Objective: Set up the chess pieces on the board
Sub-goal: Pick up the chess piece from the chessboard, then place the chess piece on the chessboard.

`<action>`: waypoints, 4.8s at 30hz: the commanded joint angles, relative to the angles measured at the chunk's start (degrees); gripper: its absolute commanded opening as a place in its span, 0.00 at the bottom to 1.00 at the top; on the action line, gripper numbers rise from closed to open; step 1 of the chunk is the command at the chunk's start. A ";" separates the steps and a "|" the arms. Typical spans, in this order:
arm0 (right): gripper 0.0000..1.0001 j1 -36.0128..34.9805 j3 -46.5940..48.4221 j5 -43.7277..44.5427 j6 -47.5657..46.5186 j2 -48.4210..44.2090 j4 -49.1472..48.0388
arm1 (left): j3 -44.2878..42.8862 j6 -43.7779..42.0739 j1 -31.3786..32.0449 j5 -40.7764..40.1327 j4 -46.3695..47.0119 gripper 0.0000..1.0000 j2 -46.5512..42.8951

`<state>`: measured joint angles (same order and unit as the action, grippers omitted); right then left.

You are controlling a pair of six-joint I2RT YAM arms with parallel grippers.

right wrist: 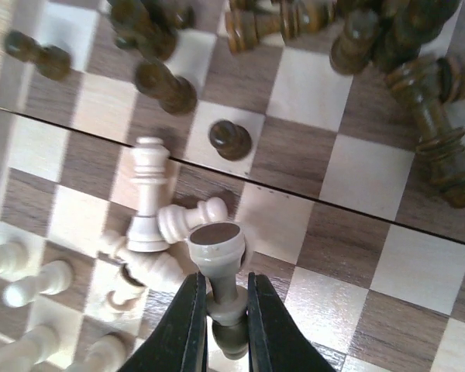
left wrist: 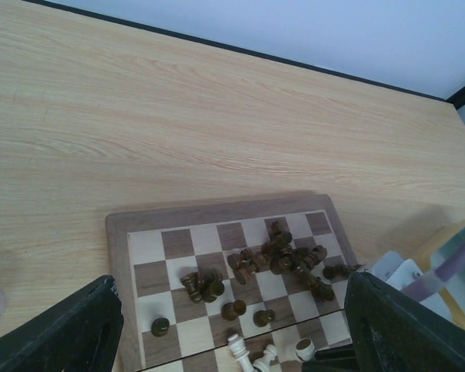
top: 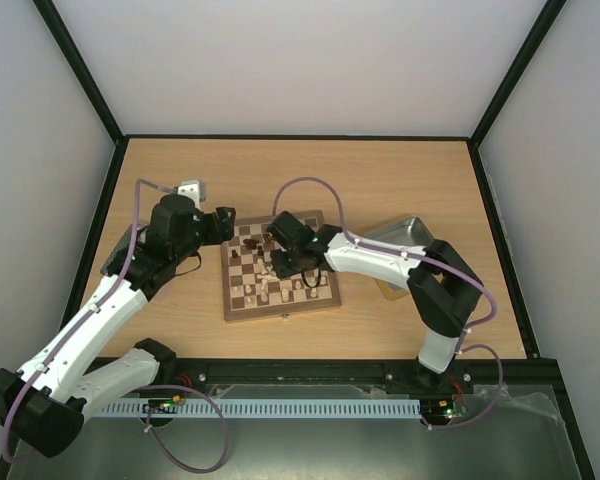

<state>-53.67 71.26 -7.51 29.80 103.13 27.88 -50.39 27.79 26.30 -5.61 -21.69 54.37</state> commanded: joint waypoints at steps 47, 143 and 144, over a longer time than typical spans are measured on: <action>0.08 -0.43 -7.25 -21.06 -0.01 -36.51 -30.32 | 22.93 72.52 -0.60 38.29 71.83 0.91 -6.71; 0.12 -0.19 -18.54 50.03 16.70 -54.89 -5.46 | -7.62 -5.48 44.01 -15.56 17.76 0.12 43.96; 0.12 -0.16 -18.59 49.89 16.68 -54.80 -5.53 | -7.56 -5.49 43.96 -15.91 17.74 0.13 44.24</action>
<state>-53.76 53.45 40.29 45.52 48.12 21.61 -58.74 22.87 70.11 -18.44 -5.54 97.25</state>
